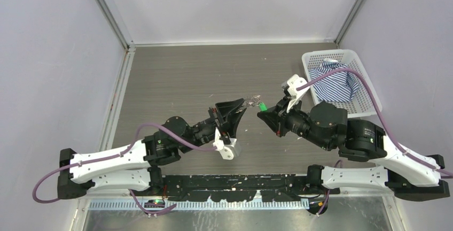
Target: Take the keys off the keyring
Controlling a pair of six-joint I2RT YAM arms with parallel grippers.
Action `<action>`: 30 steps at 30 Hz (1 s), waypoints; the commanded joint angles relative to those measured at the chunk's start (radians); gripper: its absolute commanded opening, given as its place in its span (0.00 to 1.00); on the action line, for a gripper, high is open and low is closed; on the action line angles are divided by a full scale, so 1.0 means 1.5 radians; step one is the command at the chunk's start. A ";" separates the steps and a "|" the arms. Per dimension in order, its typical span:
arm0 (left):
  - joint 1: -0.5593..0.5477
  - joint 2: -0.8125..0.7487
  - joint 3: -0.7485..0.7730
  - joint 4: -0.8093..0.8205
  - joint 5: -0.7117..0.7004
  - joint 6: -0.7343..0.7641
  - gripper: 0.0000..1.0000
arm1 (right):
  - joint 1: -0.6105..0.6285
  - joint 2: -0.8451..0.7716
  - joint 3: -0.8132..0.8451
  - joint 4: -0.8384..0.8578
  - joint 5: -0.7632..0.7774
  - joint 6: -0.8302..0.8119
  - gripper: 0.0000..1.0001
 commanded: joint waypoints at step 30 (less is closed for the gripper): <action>0.119 -0.013 0.058 -0.158 0.262 -0.417 0.00 | 0.000 0.203 0.343 -0.323 0.037 -0.150 0.01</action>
